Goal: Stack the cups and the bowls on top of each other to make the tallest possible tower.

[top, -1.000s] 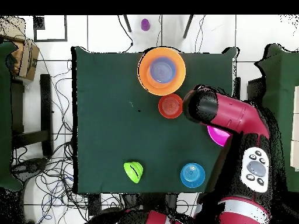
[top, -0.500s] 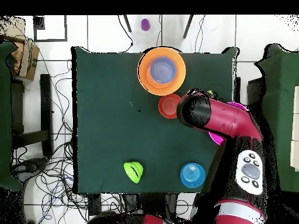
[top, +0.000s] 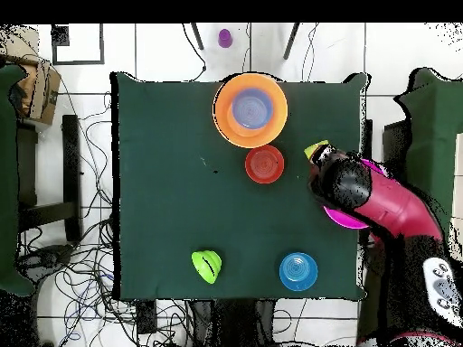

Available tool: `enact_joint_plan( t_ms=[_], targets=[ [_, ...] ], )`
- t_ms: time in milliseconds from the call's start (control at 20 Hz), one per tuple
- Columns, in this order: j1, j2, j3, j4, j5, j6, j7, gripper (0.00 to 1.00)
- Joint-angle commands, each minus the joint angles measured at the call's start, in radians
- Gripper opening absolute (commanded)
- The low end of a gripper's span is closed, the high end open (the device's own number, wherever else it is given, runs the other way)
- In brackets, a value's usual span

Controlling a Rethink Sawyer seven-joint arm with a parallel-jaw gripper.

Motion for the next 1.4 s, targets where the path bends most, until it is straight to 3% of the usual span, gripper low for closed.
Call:
enact_joint_plan(
  t_ms=[50, 150, 300, 450, 600, 700, 1000, 1400],
  targets=[
    [-0.048, -0.003, 0.180, 0.078, -0.028, 0.055, -0.048, 1.00],
    [-0.045, 0.003, 0.172, 0.064, -0.044, 0.075, -0.052, 1.00],
    [0.013, 0.024, 0.108, -0.007, -0.100, 0.150, -0.082, 1.00],
    [0.039, 0.039, 0.096, -0.056, -0.182, 0.199, -0.188, 1.00],
    [0.024, 0.042, 0.144, -0.086, -0.274, 0.247, -0.333, 1.00],
    [0.008, 0.042, 0.177, -0.097, -0.311, 0.269, -0.376, 1.00],
    [-0.034, 0.040, 0.269, -0.109, -0.382, 0.307, -0.413, 1.00],
    [-0.093, 0.032, 0.342, -0.085, -0.381, 0.295, -0.362, 1.00]
  ],
)
